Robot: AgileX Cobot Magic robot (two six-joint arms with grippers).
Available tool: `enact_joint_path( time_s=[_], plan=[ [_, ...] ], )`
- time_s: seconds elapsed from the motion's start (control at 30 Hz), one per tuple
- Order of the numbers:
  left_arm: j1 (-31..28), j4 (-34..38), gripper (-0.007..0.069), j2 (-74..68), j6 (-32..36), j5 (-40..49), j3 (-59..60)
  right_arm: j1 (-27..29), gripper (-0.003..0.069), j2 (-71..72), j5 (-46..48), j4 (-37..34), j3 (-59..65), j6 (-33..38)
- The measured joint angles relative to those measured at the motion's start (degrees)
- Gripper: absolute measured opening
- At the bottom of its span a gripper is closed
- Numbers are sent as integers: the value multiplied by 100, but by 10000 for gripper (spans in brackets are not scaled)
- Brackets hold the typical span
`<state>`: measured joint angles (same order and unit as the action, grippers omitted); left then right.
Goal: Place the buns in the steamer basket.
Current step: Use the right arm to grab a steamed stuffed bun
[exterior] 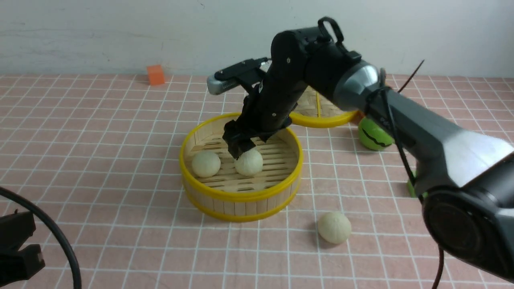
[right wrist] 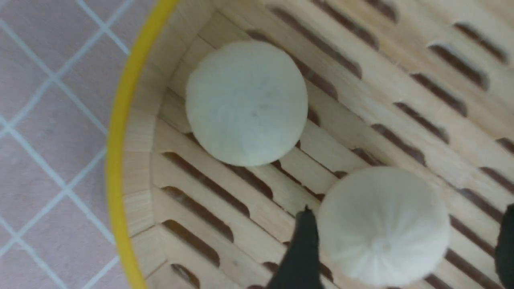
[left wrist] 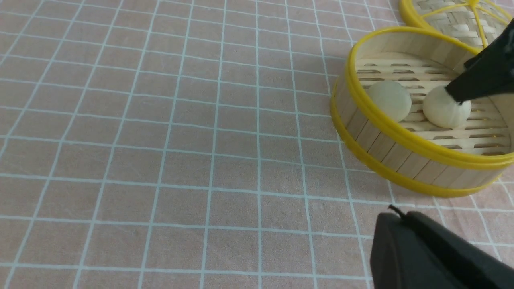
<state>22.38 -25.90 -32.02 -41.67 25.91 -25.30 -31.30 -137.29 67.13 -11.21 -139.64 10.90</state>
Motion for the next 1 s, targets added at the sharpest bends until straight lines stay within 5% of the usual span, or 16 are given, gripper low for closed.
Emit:
enact_joint_path(
  time_s=[0.23, 0.5, 0.63, 0.8, 1.0],
  plan=[
    [0, 170, -13, 0, 0, 496, 0, 304, 635, 1557, 364, 74, 526, -229],
    [0, 200, -13, 351, 0, 491, 0, 420, 524, 2486, 364, 674, 3551, -567],
    [0, 193, -13, 650, 0, 446, 0, 406, 514, 2460, -239, 729, 5056, -705],
    [0, 170, -13, 679, 0, 279, 0, 401, 501, 2460, -937, 729, 5466, -755],
    [0, 170, -11, 679, 0, 182, 0, 399, 350, 2221, -1163, 729, 5482, -792]
  ],
)
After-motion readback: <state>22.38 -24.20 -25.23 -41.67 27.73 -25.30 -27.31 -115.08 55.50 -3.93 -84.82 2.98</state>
